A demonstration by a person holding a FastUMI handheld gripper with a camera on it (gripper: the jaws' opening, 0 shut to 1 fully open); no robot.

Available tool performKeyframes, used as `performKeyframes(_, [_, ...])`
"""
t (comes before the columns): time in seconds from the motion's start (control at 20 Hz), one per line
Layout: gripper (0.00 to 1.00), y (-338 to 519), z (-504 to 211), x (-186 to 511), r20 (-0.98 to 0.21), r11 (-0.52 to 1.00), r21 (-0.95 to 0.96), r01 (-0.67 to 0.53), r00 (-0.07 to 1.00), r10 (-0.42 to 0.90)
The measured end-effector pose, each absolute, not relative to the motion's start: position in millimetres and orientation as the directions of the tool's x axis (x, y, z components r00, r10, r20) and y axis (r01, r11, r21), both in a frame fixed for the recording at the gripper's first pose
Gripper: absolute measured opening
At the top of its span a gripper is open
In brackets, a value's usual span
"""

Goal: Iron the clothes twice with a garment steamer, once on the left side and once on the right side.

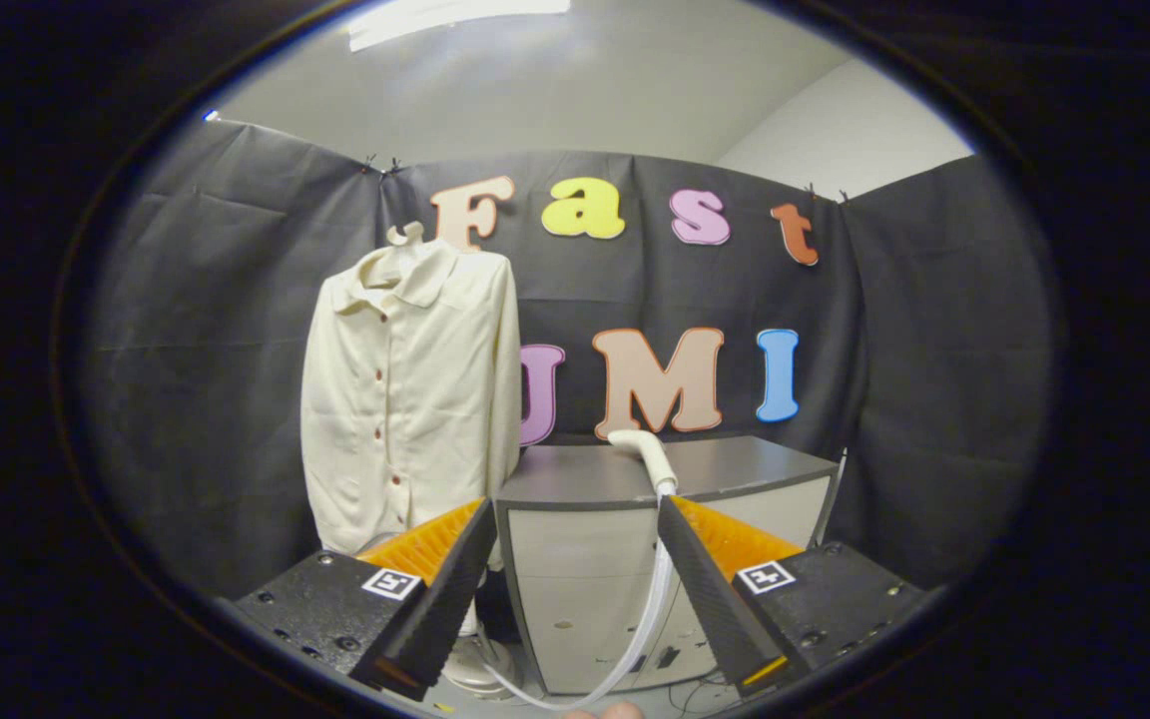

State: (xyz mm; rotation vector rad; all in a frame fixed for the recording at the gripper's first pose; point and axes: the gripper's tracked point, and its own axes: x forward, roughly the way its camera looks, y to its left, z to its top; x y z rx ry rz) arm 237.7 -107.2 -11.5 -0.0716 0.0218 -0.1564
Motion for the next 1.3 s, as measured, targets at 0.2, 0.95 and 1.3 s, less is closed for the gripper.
performKeyframes(0.2, [0.99,-148.1,-22.3,293.8,-0.047,0.985,-0.071,0.157,0.986,-0.161])
performKeyframes(0.95, [0.99,-241.8,-52.3,467.5,-0.13,0.985,-0.079,0.155,0.978,-0.165])
performKeyframes(1.3, [0.85,-263.8,-89.0,519.5,-0.265,0.982,-0.093,0.167,0.946,-0.186])
